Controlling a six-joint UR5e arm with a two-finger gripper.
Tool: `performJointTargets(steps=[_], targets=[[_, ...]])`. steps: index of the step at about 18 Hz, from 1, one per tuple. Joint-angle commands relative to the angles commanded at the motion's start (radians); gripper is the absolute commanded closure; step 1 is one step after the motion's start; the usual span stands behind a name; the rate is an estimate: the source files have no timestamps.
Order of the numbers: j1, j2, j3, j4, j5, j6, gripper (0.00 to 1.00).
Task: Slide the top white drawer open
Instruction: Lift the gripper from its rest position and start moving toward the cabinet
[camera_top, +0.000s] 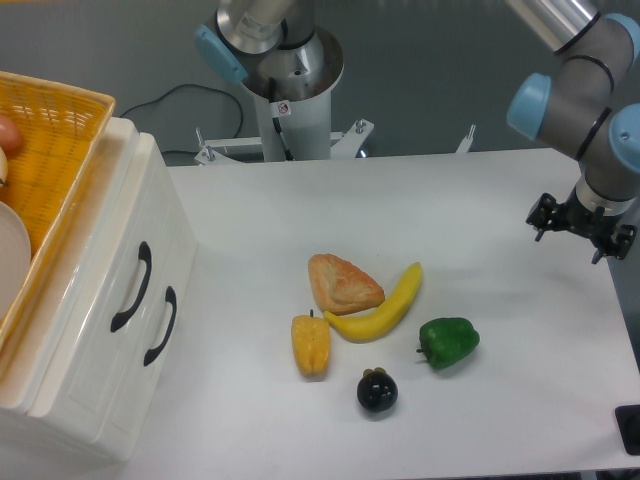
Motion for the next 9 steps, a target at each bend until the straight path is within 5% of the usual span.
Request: performJointTargets(steps=[9], targets=[[-0.024, 0.032, -0.025, 0.009, 0.0, -0.096, 0.0]])
